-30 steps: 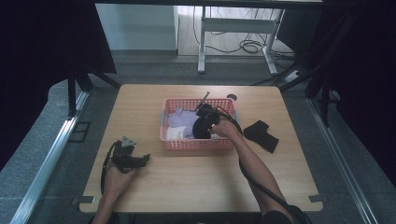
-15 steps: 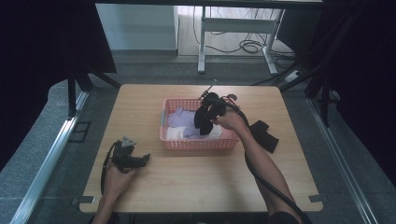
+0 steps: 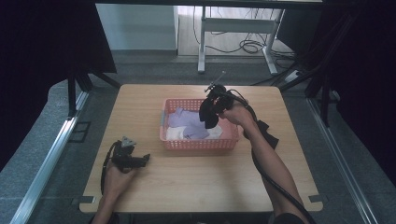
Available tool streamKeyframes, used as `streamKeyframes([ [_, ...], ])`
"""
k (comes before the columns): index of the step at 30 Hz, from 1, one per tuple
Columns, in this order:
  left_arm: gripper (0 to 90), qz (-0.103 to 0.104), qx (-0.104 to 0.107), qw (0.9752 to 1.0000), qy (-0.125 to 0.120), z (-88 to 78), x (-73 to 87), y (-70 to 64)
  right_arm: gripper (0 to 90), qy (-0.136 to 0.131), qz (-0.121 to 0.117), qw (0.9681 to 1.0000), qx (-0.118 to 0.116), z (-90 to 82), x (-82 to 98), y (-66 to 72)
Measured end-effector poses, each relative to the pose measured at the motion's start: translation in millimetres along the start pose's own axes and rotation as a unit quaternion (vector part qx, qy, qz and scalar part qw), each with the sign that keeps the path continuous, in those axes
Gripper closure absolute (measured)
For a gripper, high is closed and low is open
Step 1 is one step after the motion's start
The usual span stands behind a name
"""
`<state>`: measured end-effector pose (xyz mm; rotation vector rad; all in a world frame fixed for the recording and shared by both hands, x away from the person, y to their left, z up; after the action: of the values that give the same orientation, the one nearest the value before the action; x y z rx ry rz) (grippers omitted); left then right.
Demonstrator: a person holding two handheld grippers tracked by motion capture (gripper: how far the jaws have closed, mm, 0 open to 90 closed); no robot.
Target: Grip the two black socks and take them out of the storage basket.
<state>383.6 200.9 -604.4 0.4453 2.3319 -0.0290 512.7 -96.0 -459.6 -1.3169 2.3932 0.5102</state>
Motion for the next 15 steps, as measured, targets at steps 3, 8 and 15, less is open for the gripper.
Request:
streamKeyframes([
  [3,11.8,0.0,0.0,1.0,0.0,-0.1,0.0,0.0,78.2,-0.005,0.005,1.0,0.007,-9.7,5.4,-4.7],
  [8,11.8,0.001,0.0,1.0,0.001,-0.1,0.1,0.0,78.2,-0.012,0.021,0.9995,0.018,-23.7,19.1,-13.4],
  [15,11.8,0.002,0.0,1.0,0.002,-0.3,0.2,0.2,78.1,-0.018,0.045,0.9983,0.034,-40.8,40.6,-26.8],
])
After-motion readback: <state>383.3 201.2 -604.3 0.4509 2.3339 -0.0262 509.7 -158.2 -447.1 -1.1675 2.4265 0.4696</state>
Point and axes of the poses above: each handheld gripper's, and its own axes: z roughly forward along the jaws, x roughly out of its underside, y roughly to its left, the point moved 8 cm from there along z, roughly forward along the jaws, and after that the axes turned 11 degrees about -x, right-handed, at the moved point
